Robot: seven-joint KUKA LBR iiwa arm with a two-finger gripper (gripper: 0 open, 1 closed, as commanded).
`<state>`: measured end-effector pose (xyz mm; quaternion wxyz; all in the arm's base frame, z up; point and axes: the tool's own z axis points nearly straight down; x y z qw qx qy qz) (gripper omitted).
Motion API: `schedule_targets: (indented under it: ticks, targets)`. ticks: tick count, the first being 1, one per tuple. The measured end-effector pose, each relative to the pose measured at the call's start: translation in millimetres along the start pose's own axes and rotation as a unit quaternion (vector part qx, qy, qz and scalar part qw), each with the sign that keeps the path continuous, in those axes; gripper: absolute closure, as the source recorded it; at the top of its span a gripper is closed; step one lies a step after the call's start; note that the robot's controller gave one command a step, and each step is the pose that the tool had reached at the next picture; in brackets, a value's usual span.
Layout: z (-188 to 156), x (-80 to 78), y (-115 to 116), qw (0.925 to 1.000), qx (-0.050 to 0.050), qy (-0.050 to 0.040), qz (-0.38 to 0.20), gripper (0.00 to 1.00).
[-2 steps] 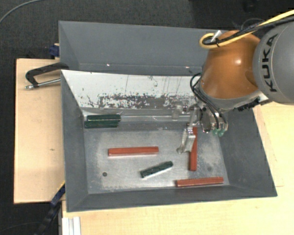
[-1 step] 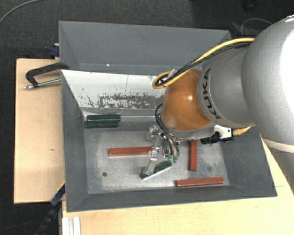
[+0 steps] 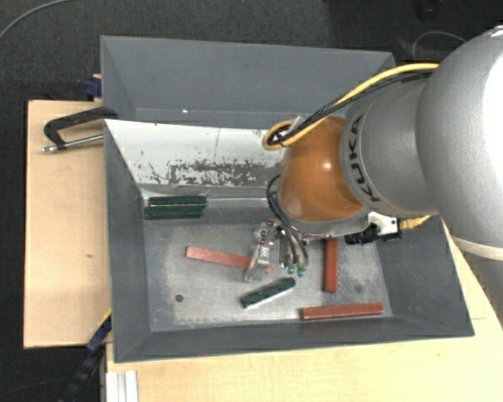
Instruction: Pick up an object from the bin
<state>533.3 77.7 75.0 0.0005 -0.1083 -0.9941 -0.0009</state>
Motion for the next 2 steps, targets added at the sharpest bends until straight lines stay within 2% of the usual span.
schedule_targets:
  ticks: [1, 2]
  targets:
    - [-124.2, 10.2, 3.9, 1.0, -0.002, -0.0063, 0.001, 1.0]
    - [-239.7, 6.2, 15.8, 0.9842, -0.001, -0.0069, -0.177, 1.0]
